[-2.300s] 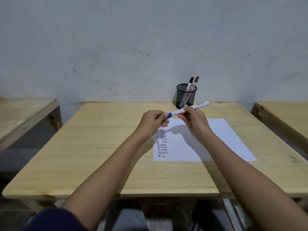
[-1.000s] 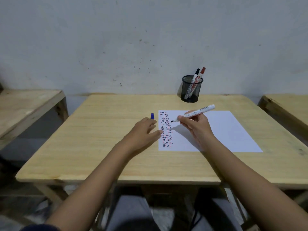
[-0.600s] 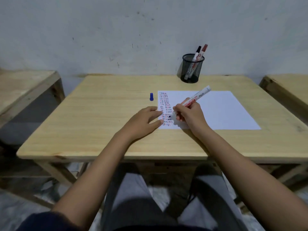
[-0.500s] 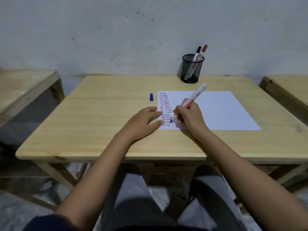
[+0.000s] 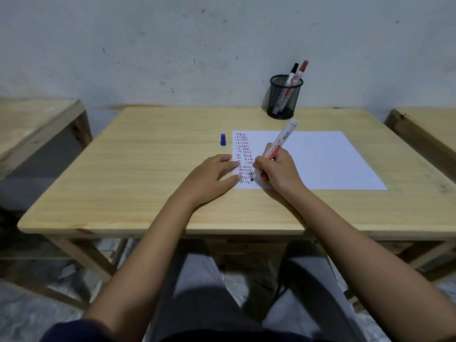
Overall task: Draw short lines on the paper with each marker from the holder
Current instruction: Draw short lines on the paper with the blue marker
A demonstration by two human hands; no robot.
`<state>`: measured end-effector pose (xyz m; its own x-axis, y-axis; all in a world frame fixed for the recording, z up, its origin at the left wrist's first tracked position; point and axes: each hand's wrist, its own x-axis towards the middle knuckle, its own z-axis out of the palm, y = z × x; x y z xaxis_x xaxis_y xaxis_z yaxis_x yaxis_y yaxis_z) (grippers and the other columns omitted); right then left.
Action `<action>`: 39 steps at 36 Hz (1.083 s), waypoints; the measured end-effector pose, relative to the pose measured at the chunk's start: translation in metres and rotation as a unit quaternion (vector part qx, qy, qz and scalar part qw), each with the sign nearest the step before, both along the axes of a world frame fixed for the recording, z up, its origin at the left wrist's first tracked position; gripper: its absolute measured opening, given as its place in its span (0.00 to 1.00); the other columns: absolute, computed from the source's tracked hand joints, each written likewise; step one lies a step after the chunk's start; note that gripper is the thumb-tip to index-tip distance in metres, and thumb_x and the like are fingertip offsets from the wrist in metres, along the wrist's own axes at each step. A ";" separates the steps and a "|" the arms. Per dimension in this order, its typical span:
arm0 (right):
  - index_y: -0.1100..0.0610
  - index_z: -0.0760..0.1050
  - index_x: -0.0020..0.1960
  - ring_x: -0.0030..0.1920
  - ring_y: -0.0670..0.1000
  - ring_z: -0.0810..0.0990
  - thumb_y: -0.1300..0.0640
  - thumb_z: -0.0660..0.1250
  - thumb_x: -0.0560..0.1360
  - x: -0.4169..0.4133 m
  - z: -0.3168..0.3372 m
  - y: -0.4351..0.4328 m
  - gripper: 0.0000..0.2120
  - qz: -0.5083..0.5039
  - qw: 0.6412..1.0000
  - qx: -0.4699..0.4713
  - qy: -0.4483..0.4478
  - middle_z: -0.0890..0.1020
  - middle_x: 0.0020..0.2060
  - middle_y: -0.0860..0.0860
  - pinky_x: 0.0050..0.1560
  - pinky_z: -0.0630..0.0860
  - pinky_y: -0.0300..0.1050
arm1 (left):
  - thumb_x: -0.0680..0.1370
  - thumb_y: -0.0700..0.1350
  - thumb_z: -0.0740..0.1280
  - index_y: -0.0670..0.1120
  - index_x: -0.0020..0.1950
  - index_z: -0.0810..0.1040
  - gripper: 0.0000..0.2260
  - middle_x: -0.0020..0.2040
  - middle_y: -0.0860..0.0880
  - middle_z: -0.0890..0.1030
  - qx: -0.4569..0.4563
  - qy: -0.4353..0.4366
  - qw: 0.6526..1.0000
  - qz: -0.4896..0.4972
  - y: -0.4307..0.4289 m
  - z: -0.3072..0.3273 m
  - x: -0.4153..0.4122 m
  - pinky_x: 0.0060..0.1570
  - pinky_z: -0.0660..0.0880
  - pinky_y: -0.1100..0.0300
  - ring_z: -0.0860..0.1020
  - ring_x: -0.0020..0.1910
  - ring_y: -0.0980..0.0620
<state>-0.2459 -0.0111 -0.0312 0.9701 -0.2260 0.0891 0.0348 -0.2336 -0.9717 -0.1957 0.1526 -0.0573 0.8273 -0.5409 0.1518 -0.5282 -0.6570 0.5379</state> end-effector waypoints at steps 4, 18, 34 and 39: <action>0.54 0.64 0.35 0.19 0.38 0.73 0.65 0.60 0.76 0.000 0.000 0.000 0.13 0.003 1.000 0.001 0.002 0.72 0.30 0.48 0.21 0.67 0.30 | 0.77 0.56 0.61 0.53 0.69 0.71 0.21 0.73 0.52 0.66 -0.001 0.001 1.000 0.001 0.000 0.000 0.000 0.67 0.64 0.57 0.63 0.72 0.55; 0.58 0.66 0.34 0.20 0.44 0.70 0.65 0.62 0.73 0.002 0.000 -0.009 0.11 -0.032 0.997 0.074 -0.012 0.72 0.25 0.53 0.24 0.69 0.34 | 0.77 0.55 0.62 0.52 0.68 0.72 0.20 0.72 0.53 0.68 -0.013 0.005 1.000 0.002 0.000 0.002 -0.003 0.64 0.64 0.61 0.65 0.70 0.56; 0.60 0.75 0.39 0.29 0.43 0.76 0.68 0.67 0.72 0.035 0.026 -0.042 0.06 -0.018 0.935 0.352 -0.036 0.78 0.31 0.53 0.30 0.74 0.29 | 0.78 0.46 0.63 0.44 0.70 0.68 0.21 0.63 0.45 0.70 -0.090 0.044 0.988 0.118 -0.027 0.024 0.065 0.57 0.65 0.62 0.73 0.59 0.49; 0.61 0.77 0.41 0.33 0.45 0.80 0.65 0.67 0.73 0.042 0.030 -0.048 0.03 -0.030 0.909 0.415 -0.018 0.82 0.37 0.54 0.35 0.78 0.31 | 0.76 0.41 0.66 0.38 0.54 0.79 0.10 0.51 0.40 0.80 -0.075 0.016 0.988 0.132 -0.032 0.023 0.079 0.47 0.67 0.62 0.75 0.49 0.47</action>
<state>-0.2042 -0.0590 -0.0008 0.9537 -0.2821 -0.1038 0.0821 0.5768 -0.8127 -0.1166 0.1210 -0.0346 0.9419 -0.2799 0.1859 -0.3313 -0.6813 0.6527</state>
